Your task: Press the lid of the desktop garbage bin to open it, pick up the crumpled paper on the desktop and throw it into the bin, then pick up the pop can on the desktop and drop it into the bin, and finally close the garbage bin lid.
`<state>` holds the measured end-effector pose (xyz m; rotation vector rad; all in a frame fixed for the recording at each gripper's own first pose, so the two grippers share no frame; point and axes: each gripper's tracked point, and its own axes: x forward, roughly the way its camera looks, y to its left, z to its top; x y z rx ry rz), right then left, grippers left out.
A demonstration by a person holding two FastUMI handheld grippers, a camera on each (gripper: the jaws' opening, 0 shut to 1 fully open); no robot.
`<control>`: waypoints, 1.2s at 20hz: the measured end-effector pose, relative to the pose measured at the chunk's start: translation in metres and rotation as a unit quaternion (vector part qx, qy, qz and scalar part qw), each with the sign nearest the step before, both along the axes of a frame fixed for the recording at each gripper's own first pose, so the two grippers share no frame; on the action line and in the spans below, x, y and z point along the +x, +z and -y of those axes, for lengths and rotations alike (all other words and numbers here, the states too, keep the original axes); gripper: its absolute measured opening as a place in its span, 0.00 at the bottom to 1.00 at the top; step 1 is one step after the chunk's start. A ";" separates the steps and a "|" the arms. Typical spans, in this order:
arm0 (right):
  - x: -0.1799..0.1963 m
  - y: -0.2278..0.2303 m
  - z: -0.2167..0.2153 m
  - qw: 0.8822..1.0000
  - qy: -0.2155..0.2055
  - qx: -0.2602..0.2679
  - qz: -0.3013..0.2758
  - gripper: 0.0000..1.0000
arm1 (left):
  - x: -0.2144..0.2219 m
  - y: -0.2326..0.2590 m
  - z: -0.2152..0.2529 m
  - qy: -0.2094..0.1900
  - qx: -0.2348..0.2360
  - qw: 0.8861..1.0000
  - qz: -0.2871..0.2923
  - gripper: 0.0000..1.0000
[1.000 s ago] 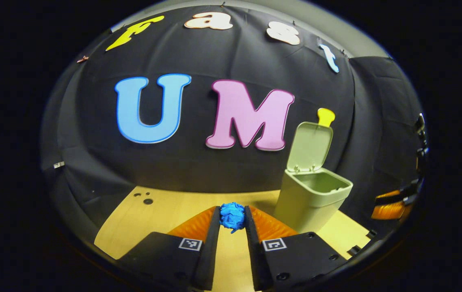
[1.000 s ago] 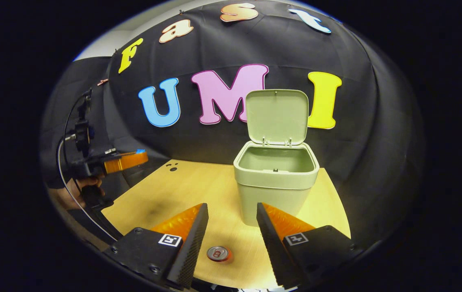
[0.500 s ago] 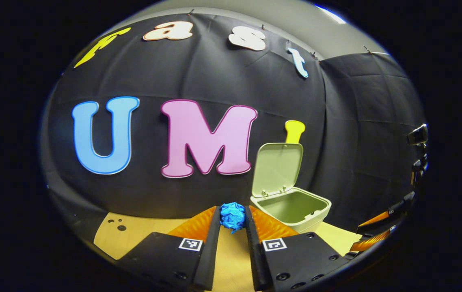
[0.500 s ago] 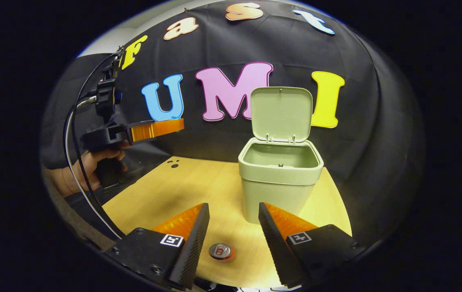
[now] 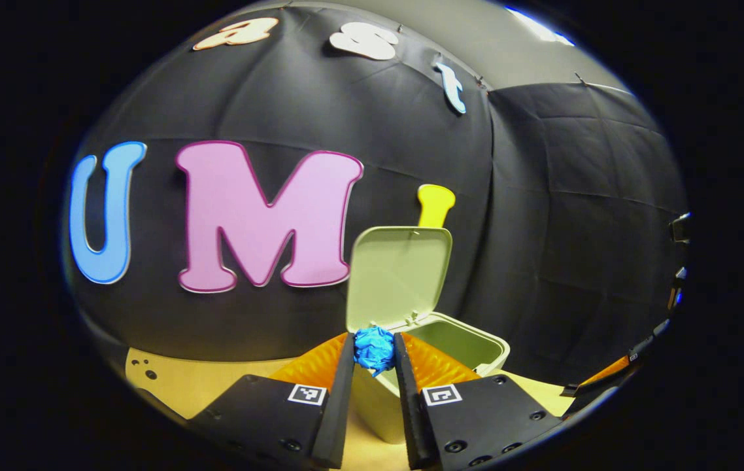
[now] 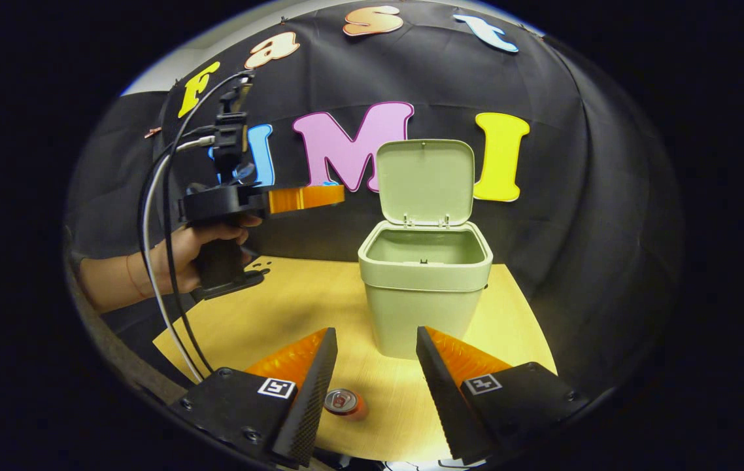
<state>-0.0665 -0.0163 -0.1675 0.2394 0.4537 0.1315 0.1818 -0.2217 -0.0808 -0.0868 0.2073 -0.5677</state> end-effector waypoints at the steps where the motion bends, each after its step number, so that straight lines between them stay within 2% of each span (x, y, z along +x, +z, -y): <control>1: -0.001 -0.001 0.002 1.000 -0.002 -0.003 -0.001 0.78 | 0.005 -0.003 0.010 -0.008 0.001 1.000 -0.003 0.39; 6: -0.007 -0.006 0.007 1.000 -0.009 -0.011 -0.008 0.78 | 0.025 -0.031 0.047 -0.034 0.017 0.999 -0.024 0.38; 10: -0.007 -0.010 0.011 1.000 -0.021 -0.005 -0.014 0.78 | 0.038 -0.056 0.064 -0.039 0.039 0.997 -0.046 0.40; 18: -0.009 -0.017 0.027 0.999 -0.037 0.007 -0.023 0.78 | 0.041 -0.078 0.075 -0.045 0.057 0.995 -0.064 0.48; 20: -0.009 -0.017 0.027 0.999 -0.036 0.008 -0.023 0.78 | 0.042 -0.078 0.075 -0.046 0.054 0.995 -0.064 0.58; 22: -0.010 -0.017 0.026 0.999 -0.033 0.009 -0.023 0.78 | 0.040 -0.074 0.074 -0.047 0.051 0.996 -0.060 0.74; 23: -0.009 -0.018 0.025 0.999 -0.031 0.009 -0.023 0.78 | 0.038 -0.072 0.072 -0.045 0.050 0.996 -0.055 0.86; 24: -0.009 -0.017 0.024 0.999 -0.029 0.010 -0.023 0.78 | 0.039 -0.068 0.067 -0.038 0.052 0.997 -0.047 0.92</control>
